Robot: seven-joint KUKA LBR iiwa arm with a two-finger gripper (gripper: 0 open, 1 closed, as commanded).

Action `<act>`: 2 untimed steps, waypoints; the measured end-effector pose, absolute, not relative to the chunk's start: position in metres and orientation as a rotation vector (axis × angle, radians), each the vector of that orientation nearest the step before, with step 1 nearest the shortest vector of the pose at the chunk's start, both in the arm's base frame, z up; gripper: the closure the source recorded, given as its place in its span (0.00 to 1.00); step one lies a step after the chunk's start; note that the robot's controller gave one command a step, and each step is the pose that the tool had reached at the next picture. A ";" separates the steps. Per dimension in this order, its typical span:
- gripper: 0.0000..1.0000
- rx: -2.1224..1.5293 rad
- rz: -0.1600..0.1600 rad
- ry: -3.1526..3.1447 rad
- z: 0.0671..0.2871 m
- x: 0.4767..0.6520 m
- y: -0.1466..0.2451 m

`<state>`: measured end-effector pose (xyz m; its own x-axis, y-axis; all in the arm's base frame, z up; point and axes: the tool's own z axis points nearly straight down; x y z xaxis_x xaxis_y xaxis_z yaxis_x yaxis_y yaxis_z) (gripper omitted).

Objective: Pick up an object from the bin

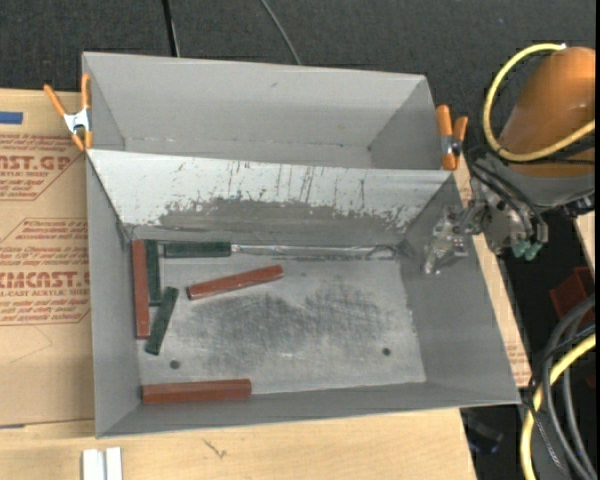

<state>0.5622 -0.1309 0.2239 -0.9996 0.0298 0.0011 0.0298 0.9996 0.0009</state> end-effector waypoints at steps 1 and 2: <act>1.00 -0.039 0.005 -3.158 0.238 0.565 -0.130; 0.00 -0.009 0.001 -3.145 0.195 0.588 -0.121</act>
Offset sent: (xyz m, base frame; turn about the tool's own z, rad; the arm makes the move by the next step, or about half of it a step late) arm 0.0255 0.0091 -0.0288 -0.0239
